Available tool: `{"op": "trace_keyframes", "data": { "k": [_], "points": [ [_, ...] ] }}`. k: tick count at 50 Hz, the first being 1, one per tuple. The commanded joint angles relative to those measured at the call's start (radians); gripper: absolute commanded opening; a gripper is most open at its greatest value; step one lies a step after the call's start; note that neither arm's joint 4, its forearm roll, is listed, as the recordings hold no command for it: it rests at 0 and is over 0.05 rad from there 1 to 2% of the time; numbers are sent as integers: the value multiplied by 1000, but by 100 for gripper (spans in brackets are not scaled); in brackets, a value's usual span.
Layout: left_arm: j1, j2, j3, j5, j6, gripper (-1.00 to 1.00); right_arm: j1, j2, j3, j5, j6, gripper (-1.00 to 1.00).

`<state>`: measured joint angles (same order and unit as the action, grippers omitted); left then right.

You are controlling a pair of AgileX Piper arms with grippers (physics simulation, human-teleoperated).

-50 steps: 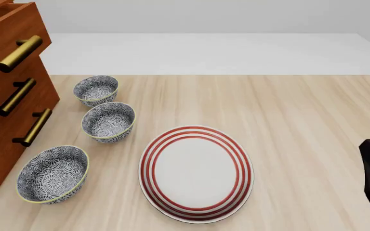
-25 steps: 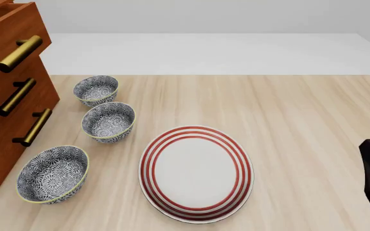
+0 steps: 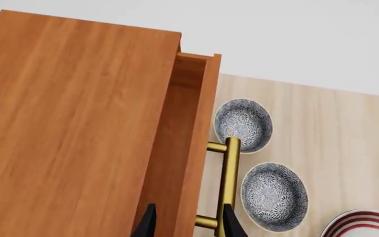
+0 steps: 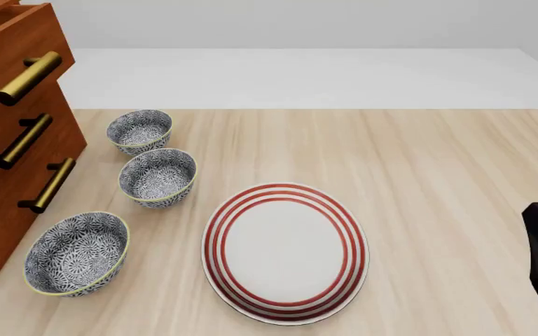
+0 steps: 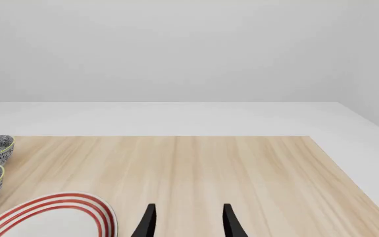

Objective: Open the top drawer of the cabinet.

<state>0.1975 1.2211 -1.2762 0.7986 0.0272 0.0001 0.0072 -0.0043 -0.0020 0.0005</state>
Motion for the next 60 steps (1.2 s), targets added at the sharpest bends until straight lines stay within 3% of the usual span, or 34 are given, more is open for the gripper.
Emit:
{"op": "trace_keyframes", "data": {
  "k": [1, 60],
  "points": [
    [-6, 9, 13, -10, -5, 100, 0, 0, 0, 0, 0, 100],
    [-38, 54, 72, -50, -30, 100, 0, 0, 0, 0, 0, 100]
  ]
}}
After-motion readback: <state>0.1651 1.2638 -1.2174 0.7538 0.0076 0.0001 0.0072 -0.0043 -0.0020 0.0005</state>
